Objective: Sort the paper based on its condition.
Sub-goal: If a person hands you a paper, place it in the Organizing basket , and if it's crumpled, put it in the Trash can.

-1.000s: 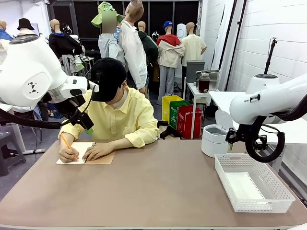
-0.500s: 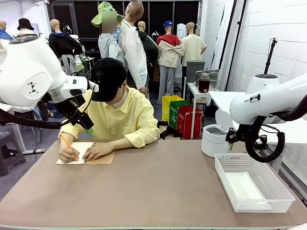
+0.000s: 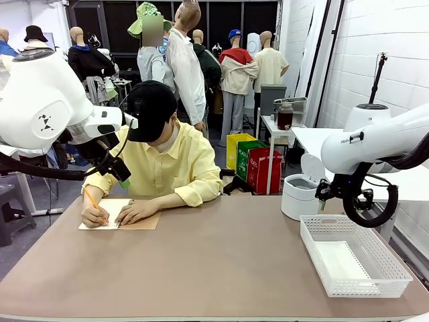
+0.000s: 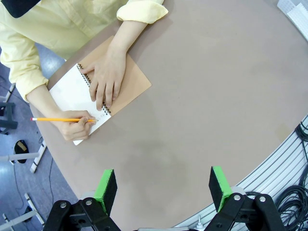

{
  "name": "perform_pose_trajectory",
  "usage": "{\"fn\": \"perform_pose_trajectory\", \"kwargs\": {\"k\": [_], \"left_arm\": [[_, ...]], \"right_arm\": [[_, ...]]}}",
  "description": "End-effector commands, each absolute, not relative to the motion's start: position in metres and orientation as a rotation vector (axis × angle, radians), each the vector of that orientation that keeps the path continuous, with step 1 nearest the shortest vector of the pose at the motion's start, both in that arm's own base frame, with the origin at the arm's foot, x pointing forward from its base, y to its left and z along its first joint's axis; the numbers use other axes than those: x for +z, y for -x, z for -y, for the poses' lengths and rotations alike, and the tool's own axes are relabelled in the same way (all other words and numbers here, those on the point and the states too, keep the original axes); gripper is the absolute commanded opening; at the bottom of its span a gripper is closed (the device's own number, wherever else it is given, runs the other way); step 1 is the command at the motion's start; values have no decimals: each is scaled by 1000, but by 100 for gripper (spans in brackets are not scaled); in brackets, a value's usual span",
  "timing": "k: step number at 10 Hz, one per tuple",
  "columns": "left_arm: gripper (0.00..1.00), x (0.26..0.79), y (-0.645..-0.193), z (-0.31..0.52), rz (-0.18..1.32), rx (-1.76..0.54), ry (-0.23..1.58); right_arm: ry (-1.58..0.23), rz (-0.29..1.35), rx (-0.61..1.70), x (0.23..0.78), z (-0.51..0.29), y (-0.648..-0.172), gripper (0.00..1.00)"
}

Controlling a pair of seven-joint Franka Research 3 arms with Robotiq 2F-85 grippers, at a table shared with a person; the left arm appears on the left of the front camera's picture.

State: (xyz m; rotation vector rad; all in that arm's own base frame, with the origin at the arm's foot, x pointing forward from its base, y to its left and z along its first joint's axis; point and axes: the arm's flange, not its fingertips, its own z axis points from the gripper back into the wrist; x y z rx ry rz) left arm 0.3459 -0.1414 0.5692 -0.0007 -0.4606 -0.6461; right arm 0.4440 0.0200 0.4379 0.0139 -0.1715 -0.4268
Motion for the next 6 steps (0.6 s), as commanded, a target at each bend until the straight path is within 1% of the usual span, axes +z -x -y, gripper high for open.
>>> {"fn": "perform_pose_trajectory", "kwargs": {"k": [1, 2, 3, 6], "left_arm": [[100, 570, -346, 140, 462, -647, 4], [100, 570, -346, 140, 462, -647, 4], [100, 570, -346, 140, 462, -647, 4], [100, 570, -346, 140, 462, -647, 4]], "right_arm": [[-14, 172, -427, 438, -20, -444, 100], [-80, 208, -319, 447, -23, -430, 100], [-87, 242, -186, 461, -33, -426, 100], [-1, 265, 194, 484, -91, -422, 100]]}}
